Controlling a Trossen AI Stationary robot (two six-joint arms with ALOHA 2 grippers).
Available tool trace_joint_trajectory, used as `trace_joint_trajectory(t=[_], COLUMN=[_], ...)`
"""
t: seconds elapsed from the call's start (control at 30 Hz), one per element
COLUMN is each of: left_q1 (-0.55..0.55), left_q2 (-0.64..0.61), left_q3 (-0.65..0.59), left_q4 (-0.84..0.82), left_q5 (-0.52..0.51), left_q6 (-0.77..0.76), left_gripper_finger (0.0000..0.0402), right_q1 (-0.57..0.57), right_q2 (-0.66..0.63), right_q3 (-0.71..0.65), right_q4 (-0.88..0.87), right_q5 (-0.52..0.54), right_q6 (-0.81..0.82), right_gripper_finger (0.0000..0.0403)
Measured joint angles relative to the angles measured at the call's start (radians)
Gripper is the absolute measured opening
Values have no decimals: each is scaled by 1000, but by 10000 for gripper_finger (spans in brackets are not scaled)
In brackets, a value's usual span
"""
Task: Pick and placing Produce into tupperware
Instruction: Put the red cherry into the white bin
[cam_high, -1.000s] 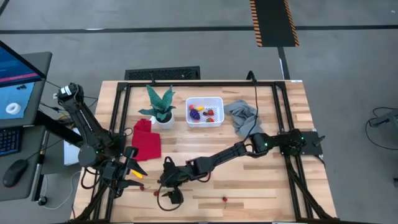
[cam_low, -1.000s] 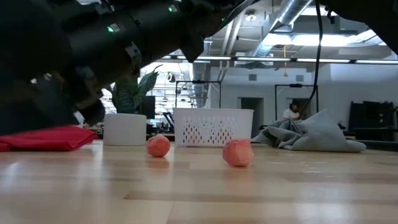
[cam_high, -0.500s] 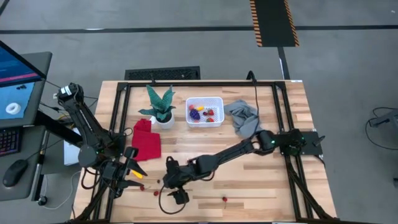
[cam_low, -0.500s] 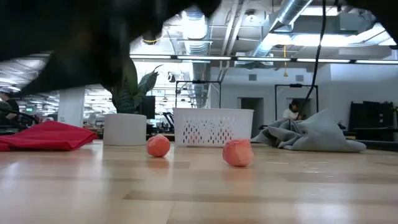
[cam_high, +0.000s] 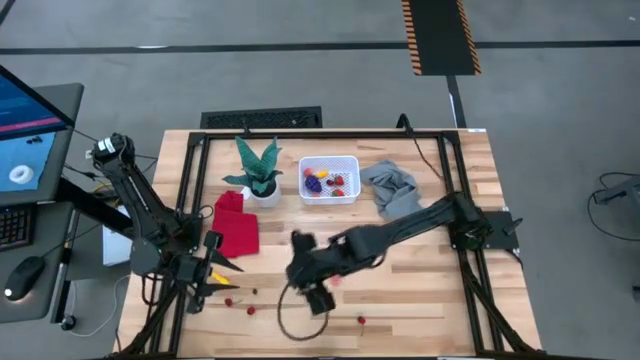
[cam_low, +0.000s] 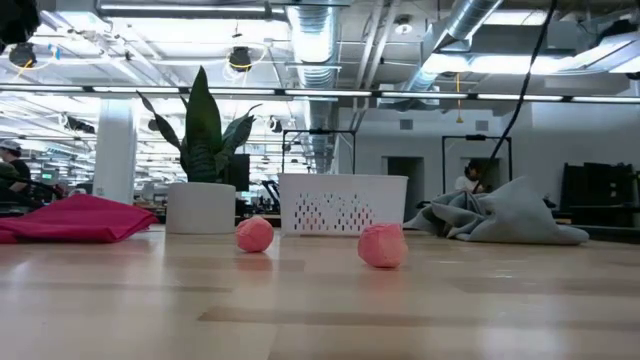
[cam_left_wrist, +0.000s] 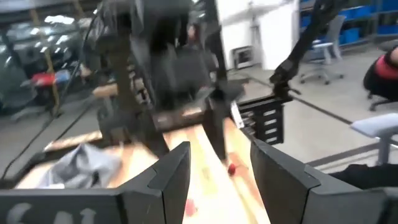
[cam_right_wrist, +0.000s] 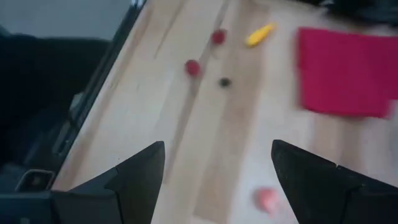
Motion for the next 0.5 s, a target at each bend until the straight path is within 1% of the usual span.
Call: trace_joint_trajectory(t=[0.1, 0.17, 0.27, 0.33, 0.4, 0.5], left_q1=[0, 0, 5, 12, 21, 36], left_q2=[0, 0, 0, 0, 0, 24], left_q3=[0, 0, 0, 0, 0, 0], left_q4=[-53, -92, -174, -249, -355, -490], left_q5=[-41, -78, -76, -69, -58, -8], left_q6=[-103, -229, -433, -601, -809, -1071], left_gripper_finger=[160, 160, 160, 160, 160, 160], right_q1=[3, 11, 30, 43, 52, 67], right_q2=[-108, -175, -253, -291, -328, -367], right_q3=[0, 2, 2, 2, 2, 2], right_q4=[-65, -81, -95, -92, -97, -105], right_q5=[20, 26, 54, 77, 99, 133], right_q6=[28, 48, 65, 67, 68, 80], right_gripper_finger=[317, 317, 317, 317, 317, 317])
